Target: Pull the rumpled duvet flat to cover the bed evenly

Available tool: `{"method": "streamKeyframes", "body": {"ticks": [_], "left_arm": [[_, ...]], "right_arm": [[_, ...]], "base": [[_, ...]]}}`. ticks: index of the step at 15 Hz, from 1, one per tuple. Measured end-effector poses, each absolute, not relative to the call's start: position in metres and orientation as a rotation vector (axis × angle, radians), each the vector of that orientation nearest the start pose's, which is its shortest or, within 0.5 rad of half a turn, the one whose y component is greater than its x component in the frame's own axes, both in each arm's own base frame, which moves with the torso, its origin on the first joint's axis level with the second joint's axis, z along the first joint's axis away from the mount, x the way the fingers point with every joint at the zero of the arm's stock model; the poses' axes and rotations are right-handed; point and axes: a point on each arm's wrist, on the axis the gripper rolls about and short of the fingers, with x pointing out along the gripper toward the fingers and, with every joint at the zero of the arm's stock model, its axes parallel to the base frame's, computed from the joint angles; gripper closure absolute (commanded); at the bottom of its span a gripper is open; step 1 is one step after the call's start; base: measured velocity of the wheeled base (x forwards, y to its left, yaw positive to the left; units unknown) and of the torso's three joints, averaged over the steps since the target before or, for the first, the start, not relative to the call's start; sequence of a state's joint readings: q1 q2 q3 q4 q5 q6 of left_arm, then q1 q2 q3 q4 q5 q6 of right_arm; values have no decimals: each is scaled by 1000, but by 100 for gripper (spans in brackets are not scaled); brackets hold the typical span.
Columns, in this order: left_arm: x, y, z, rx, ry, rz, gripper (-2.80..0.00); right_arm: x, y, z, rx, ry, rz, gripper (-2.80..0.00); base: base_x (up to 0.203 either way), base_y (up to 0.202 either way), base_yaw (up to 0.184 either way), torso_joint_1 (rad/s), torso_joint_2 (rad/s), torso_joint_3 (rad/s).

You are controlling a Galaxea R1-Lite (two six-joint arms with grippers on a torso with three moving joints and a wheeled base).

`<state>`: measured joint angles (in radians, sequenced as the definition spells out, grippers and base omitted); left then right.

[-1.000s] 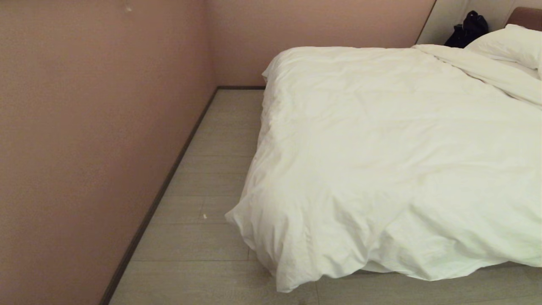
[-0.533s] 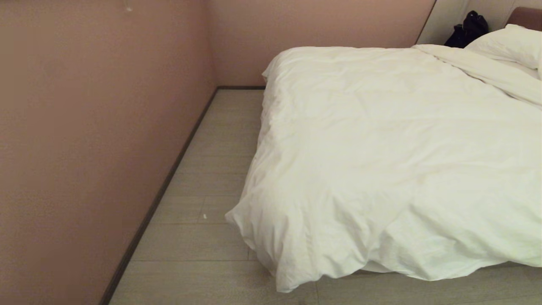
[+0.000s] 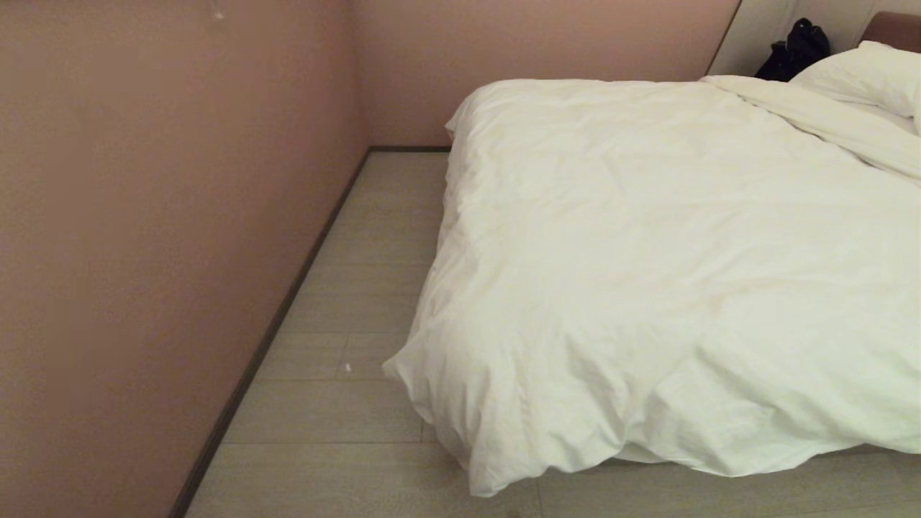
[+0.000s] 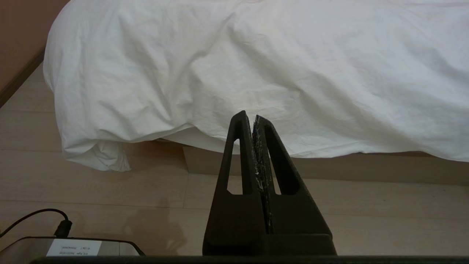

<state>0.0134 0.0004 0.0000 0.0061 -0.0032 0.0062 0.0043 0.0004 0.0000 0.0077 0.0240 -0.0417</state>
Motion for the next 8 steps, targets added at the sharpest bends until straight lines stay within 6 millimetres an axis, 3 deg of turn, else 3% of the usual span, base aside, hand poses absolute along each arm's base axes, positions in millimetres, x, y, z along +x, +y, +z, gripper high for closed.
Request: {"method": "streamKeyframes", "body": {"ticks": [8], "left_arm": [[-23, 0, 75, 7, 6, 10, 0]], "right_arm": [[-23, 0, 75, -42, 8, 28, 0]], "base": [[0, 0, 0, 0, 0, 0]]}}
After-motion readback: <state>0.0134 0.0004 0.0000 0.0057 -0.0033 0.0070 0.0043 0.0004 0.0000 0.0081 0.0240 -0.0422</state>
